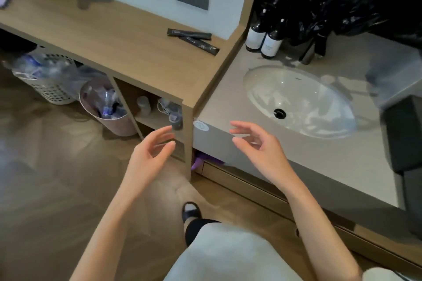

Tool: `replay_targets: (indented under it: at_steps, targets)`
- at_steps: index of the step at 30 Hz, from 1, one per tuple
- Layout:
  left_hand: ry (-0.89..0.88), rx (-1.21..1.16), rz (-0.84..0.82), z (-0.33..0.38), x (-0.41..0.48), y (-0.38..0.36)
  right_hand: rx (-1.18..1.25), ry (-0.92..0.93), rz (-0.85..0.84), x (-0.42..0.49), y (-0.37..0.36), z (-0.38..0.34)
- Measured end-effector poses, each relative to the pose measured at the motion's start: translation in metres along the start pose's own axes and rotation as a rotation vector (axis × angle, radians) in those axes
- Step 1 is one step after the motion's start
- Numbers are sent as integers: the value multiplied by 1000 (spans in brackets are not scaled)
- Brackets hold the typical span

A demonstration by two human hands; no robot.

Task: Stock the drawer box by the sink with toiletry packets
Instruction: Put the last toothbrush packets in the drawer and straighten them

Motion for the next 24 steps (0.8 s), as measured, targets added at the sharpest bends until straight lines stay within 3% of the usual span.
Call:
replay_targets:
  at_steps: [9, 18, 24]
  targets:
    - [-104, -16, -32, -35, 180, 97, -12, 61, 37, 165, -103, -42]
    - [-120, 89, -80, -66, 372, 153, -475, 8, 122, 344, -155, -53]
    - [-150, 181, -192, -98, 494, 140, -565, -142, 206, 442, -150, -15]
Point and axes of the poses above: each hand's wrist, its own x-axis towards the middle knuckle, its own y-axis out of the back of the hand, z = x × y, the point moved 4 cm from there along x, towards the middle knuckle, and after that the axes turned 4 degrees about x, right-handed, at the moved point
